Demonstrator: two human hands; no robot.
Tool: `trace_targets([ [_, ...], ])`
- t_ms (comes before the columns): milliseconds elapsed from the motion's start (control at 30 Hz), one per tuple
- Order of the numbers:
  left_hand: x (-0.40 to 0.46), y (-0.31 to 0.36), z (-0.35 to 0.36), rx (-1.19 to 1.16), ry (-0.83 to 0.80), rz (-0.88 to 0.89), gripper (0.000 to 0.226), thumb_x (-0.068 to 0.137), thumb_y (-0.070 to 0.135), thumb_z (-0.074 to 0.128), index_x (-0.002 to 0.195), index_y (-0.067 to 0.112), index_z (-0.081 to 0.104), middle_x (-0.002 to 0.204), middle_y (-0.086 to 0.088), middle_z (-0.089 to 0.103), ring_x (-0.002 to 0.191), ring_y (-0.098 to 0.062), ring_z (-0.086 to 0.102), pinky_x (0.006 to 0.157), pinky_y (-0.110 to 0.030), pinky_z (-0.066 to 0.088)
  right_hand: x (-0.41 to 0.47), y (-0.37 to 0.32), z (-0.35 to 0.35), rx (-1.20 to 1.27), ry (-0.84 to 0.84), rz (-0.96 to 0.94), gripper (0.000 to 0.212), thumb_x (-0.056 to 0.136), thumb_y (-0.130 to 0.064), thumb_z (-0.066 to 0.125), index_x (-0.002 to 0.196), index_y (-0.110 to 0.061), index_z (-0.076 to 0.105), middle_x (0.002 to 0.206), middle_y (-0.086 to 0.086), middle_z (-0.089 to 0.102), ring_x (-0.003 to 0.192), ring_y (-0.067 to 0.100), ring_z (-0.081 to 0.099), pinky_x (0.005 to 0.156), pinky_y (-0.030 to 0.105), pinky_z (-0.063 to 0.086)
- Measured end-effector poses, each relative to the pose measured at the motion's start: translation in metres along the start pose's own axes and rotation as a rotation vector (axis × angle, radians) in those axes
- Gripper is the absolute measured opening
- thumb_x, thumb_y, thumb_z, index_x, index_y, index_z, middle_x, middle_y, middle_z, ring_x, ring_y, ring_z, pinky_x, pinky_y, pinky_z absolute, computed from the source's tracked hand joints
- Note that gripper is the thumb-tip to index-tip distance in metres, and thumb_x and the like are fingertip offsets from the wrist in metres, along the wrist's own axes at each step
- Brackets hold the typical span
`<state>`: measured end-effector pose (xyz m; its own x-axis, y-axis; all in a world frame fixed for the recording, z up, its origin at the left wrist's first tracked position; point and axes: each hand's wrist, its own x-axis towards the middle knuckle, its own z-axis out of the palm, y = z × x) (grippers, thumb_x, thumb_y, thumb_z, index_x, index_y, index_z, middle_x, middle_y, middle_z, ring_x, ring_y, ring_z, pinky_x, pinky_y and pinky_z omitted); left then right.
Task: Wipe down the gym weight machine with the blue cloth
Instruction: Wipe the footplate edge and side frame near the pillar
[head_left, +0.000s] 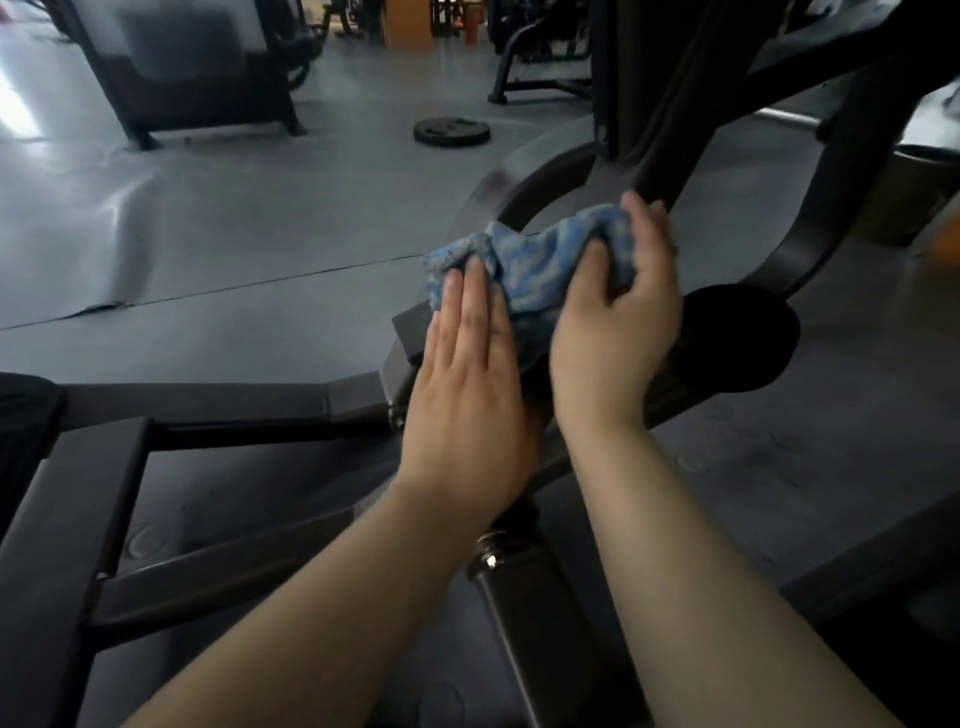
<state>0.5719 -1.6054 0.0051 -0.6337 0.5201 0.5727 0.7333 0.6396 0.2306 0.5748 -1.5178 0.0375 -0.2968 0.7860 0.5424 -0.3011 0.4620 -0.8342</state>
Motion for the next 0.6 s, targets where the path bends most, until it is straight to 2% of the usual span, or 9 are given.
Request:
trace_targets([
  [67, 0.003, -0.003, -0.002, 0.088, -0.106, -0.003, 0.072, 0.094, 0.037, 0.022, 0.144, 0.001, -0.014, 0.155, -0.019, -0.013, 0.139, -0.020, -0.019, 0.110, -0.028, -0.010, -0.009, 0.018, 0.004, -0.267, -0.091, -0.151, 0.042, 0.097, -0.016, 0.045, 0.136, -0.004, 0.047, 0.150, 0.018, 0.031, 0.139, 0.029, 0.031, 0.107, 0.015, 0.022],
  [133, 0.001, -0.007, -0.005, 0.114, -0.097, 0.006, 0.070, 0.094, 0.029, 0.027, 0.145, 0.006, -0.017, 0.155, -0.018, -0.013, 0.144, -0.024, -0.010, 0.111, -0.027, -0.007, -0.021, 0.033, 0.002, -0.356, -0.130, -0.191, 0.047, 0.098, -0.023, 0.037, 0.141, -0.003, 0.039, 0.151, 0.021, 0.026, 0.138, 0.033, 0.030, 0.106, 0.020, 0.025],
  [233, -0.001, -0.011, -0.015, 0.234, -0.172, 0.036, 0.073, 0.095, 0.026, 0.030, 0.142, 0.015, -0.025, 0.156, -0.015, -0.013, 0.146, -0.025, -0.004, 0.116, -0.028, 0.002, -0.035, 0.047, -0.005, -0.312, -0.152, -0.096, 0.049, 0.096, -0.019, 0.041, 0.142, -0.003, 0.037, 0.152, 0.021, 0.025, 0.137, 0.022, 0.027, 0.103, 0.001, 0.016],
  [267, 0.000, -0.013, -0.019, 0.249, -0.168, 0.019, 0.073, 0.095, 0.026, 0.038, 0.148, 0.018, -0.012, 0.156, -0.016, -0.001, 0.145, -0.027, 0.009, 0.115, -0.031, 0.015, -0.041, 0.050, -0.007, -0.276, -0.163, -0.054, 0.048, 0.094, -0.018, 0.043, 0.140, -0.003, 0.041, 0.151, 0.021, 0.027, 0.137, 0.022, 0.027, 0.104, 0.002, 0.017],
  [300, 0.003, -0.015, -0.023, 0.247, -0.140, 0.016, 0.069, 0.091, 0.024, 0.052, 0.149, 0.019, 0.015, 0.151, -0.019, 0.021, 0.136, -0.031, 0.032, 0.106, -0.035, 0.035, -0.048, 0.053, -0.008, -0.245, -0.175, -0.016, 0.045, 0.093, -0.015, 0.047, 0.136, -0.002, 0.046, 0.149, 0.021, 0.030, 0.137, 0.025, 0.031, 0.106, 0.007, 0.022],
  [333, 0.006, -0.016, -0.028, 0.233, -0.112, 0.023, 0.061, 0.081, 0.020, 0.067, 0.136, 0.016, 0.042, 0.135, -0.021, 0.045, 0.116, -0.035, 0.053, 0.085, -0.039, 0.050, -0.055, 0.054, -0.010, -0.236, -0.184, 0.014, 0.041, 0.092, -0.011, 0.051, 0.132, -0.002, 0.051, 0.148, 0.020, 0.034, 0.136, 0.028, 0.036, 0.107, 0.014, 0.027],
  [367, 0.005, -0.022, -0.029, 0.222, -0.085, 0.046, 0.054, 0.069, 0.016, 0.078, 0.119, 0.013, 0.057, 0.116, -0.019, 0.057, 0.095, -0.035, 0.061, 0.066, -0.037, 0.053, -0.063, 0.055, -0.011, -0.243, -0.195, 0.040, 0.038, 0.091, -0.006, 0.055, 0.129, -0.001, 0.055, 0.146, 0.019, 0.038, 0.133, 0.029, 0.041, 0.107, 0.020, 0.032],
  [433, 0.003, -0.034, -0.030, 0.226, -0.098, 0.098, 0.054, 0.052, 0.011, 0.086, 0.101, 0.009, 0.063, 0.098, -0.016, 0.060, 0.078, -0.034, 0.060, 0.052, -0.033, 0.049, -0.072, 0.053, -0.013, -0.248, -0.209, 0.105, 0.035, 0.089, -0.002, 0.058, 0.124, -0.002, 0.058, 0.143, 0.016, 0.042, 0.129, 0.026, 0.047, 0.105, 0.031, 0.040],
  [600, -0.007, -0.047, -0.031, 0.185, -0.122, 0.061, 0.044, 0.053, 0.002, 0.081, 0.094, 0.005, 0.065, 0.098, -0.017, 0.057, 0.088, -0.033, 0.049, 0.049, -0.032, 0.049, -0.077, 0.054, -0.022, -0.322, -0.302, 0.313, 0.021, 0.084, -0.005, 0.066, 0.105, -0.005, 0.066, 0.117, 0.006, 0.056, 0.108, 0.020, 0.057, 0.091, 0.028, 0.048],
])
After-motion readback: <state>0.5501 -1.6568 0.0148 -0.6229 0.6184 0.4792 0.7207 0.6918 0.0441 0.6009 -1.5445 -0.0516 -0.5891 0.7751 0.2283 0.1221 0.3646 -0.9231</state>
